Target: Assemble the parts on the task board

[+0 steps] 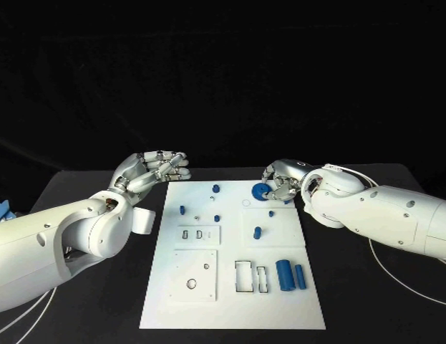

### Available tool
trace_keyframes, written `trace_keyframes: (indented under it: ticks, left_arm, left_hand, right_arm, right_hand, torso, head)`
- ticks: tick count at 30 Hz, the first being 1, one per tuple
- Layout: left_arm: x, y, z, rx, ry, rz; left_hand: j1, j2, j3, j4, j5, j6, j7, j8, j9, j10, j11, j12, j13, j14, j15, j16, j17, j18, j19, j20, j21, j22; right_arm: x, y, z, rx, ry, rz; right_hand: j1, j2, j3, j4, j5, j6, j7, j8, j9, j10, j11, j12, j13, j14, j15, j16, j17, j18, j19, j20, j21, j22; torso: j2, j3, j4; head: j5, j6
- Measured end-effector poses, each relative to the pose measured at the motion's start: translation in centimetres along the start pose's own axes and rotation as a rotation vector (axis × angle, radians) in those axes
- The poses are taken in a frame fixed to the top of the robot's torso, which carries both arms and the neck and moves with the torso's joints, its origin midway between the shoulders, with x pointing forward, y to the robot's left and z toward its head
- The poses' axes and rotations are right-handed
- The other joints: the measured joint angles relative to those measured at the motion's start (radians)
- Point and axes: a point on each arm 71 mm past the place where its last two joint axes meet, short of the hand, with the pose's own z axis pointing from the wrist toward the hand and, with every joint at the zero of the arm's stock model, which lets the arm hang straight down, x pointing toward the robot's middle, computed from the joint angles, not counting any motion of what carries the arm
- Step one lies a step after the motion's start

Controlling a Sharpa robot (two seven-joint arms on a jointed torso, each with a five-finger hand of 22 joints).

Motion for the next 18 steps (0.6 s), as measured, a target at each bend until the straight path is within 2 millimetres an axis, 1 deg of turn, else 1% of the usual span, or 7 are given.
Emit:
trace_keyframes:
  ticks: [6, 7, 10, 12, 15, 17, 18]
  left_arm:
    - [-0.03, 0.02, 0.01, -0.001, -0.001, 0.000]
    - [-0.03, 0.02, 0.02, -0.002, -0.001, 0.000]
    - [-0.04, 0.03, 0.02, -0.002, -0.001, 0.001]
    - [-0.04, 0.04, 0.02, -0.003, -0.001, 0.001]
    - [-0.04, 0.04, 0.03, -0.003, -0.001, 0.001]
    - [-0.04, 0.05, 0.04, -0.003, -0.001, 0.001]
    - [-0.04, 0.05, 0.04, -0.003, -0.002, 0.001]
  left_hand:
    - [0.000, 0.000, 0.006, 0.000, 0.000, 0.000, 0.000, 0.000, -0.001, 0.000, 0.000, 0.000, 0.000, 0.000, 0.000, -0.004, 0.000, 0.000, 0.000, 0.000, -0.004, -0.001]
    - [0.000, 0.000, 0.006, 0.000, 0.000, 0.000, 0.000, 0.000, -0.001, 0.000, 0.000, 0.000, 0.000, 0.000, 0.000, -0.004, 0.000, 0.000, 0.000, 0.000, -0.004, -0.001]
    - [0.000, 0.000, 0.006, 0.000, 0.000, 0.000, 0.000, 0.000, -0.001, 0.000, 0.000, 0.000, 0.000, 0.000, 0.000, -0.004, 0.000, 0.000, 0.000, 0.000, -0.003, -0.001]
    - [0.000, 0.000, 0.006, 0.000, 0.000, 0.000, 0.000, 0.000, -0.001, 0.000, 0.000, 0.000, 0.000, 0.000, 0.000, -0.004, 0.001, 0.000, 0.000, 0.000, -0.003, -0.001]
    - [0.000, 0.000, 0.006, 0.000, 0.000, 0.000, 0.000, 0.000, -0.001, 0.000, 0.000, 0.000, 0.000, 0.000, 0.000, -0.004, 0.001, 0.000, 0.000, 0.000, -0.003, -0.001]
    - [0.000, 0.000, 0.006, 0.000, 0.000, 0.000, 0.000, 0.000, -0.001, 0.000, 0.000, 0.000, 0.000, 0.000, 0.000, -0.004, 0.001, 0.000, 0.000, 0.000, -0.003, -0.001]
    - [0.000, 0.000, 0.006, 0.000, 0.000, 0.000, 0.000, 0.000, -0.001, 0.000, 0.000, 0.000, 0.000, 0.000, 0.000, -0.004, 0.001, 0.000, 0.000, 0.000, -0.003, -0.001]
  right_arm:
    - [0.05, -0.03, 0.05, 0.000, -0.001, -0.003]
    - [0.06, -0.05, 0.06, 0.000, -0.001, -0.003]
    - [0.09, -0.06, 0.10, 0.001, -0.002, -0.003]
    - [0.16, -0.01, 0.14, 0.001, -0.001, -0.003]
    - [0.27, 0.14, 0.23, -0.002, 0.000, -0.001]
    - [0.32, 0.24, 0.28, -0.003, 0.000, 0.001]
    - [0.34, 0.28, 0.29, -0.004, 0.000, 0.001]
  right_hand:
    - [0.000, 0.000, -0.003, 0.003, 0.000, 0.000, 0.000, 0.006, 0.002, 0.001, 0.001, 0.013, 0.014, 0.000, 0.000, 0.000, 0.000, 0.000, 0.004, 0.004, 0.000, 0.002]
    - [0.000, 0.000, -0.003, 0.003, 0.000, 0.000, 0.000, 0.006, 0.003, 0.003, 0.003, 0.016, 0.016, 0.000, 0.000, 0.000, 0.000, 0.000, 0.004, 0.004, 0.000, 0.004]
    - [0.004, 0.004, 0.000, 0.006, 0.000, 0.000, 0.000, 0.006, 0.003, 0.004, 0.004, 0.017, 0.019, 0.000, 0.000, 0.000, 0.000, 0.000, 0.004, 0.004, 0.000, 0.004]
    - [0.008, 0.008, 0.002, 0.007, 0.000, 0.005, -0.005, 0.013, 0.004, 0.004, 0.004, 0.023, 0.023, 0.000, 0.000, 0.000, 0.000, 0.000, 0.004, 0.004, 0.000, 0.005]
    - [0.010, 0.011, 0.006, 0.011, -0.001, 0.012, -0.004, 0.013, 0.004, 0.008, 0.000, 0.029, 0.028, 0.000, 0.000, 0.000, 0.000, 0.000, 0.004, 0.004, 0.000, 0.007]
    - [0.010, 0.011, 0.007, 0.013, -0.005, 0.015, -0.004, 0.017, 0.005, 0.012, 0.001, 0.031, 0.032, 0.000, 0.000, 0.000, 0.000, 0.000, 0.004, 0.004, 0.000, 0.008]
    - [0.006, 0.015, 0.008, 0.014, -0.005, 0.015, -0.004, 0.017, 0.005, 0.012, 0.001, 0.031, 0.033, 0.000, 0.000, 0.000, 0.000, 0.000, 0.004, 0.004, 0.000, 0.009]
  torso:
    - [0.000, 0.0000, -0.0001]
    - [0.000, 0.0000, -0.0001]
    - [0.000, 0.0000, -0.0002]
    - [0.000, 0.0002, -0.0004]
    - [0.000, 0.0005, -0.0005]
    - [0.001, 0.0005, -0.0002]
    - [0.001, 0.0005, -0.0001]
  head:
    - [0.001, -0.002]
    - [0.001, -0.002]
    - [0.001, -0.004]
    - [0.001, -0.004]
    - [0.002, -0.005]
    - [0.002, -0.006]
    - [0.001, -0.006]
